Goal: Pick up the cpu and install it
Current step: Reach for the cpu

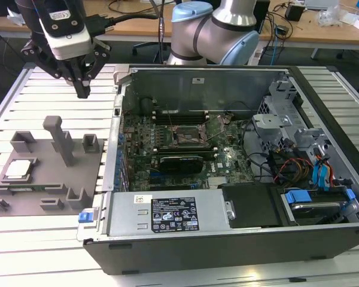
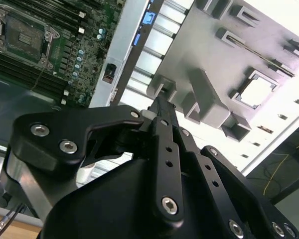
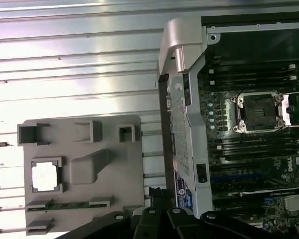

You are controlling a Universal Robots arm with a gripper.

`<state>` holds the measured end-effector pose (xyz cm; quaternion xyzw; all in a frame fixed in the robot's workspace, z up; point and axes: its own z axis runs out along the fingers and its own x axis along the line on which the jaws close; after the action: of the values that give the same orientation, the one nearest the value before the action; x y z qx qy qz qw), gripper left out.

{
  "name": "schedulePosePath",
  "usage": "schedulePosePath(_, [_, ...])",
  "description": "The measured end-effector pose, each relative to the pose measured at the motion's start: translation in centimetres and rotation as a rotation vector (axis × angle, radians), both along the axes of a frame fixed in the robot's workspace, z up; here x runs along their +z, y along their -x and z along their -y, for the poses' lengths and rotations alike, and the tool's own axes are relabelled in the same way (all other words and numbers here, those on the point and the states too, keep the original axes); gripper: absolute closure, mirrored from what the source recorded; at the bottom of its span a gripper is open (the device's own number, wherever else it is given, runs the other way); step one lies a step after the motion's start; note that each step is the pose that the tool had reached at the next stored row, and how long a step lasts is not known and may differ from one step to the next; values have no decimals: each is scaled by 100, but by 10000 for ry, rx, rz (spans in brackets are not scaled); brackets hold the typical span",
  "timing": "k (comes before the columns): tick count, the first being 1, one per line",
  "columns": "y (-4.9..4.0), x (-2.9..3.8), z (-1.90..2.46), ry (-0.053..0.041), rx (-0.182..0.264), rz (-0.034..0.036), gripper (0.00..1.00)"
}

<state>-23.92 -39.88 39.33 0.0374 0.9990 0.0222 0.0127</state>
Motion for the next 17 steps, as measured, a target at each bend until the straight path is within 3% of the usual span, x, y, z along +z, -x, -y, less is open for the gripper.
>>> schedulePosePath(9, [150, -1, 0, 0, 0, 1, 89])
schedulePosePath(17, [354, -16, 0, 0, 1, 1, 89])
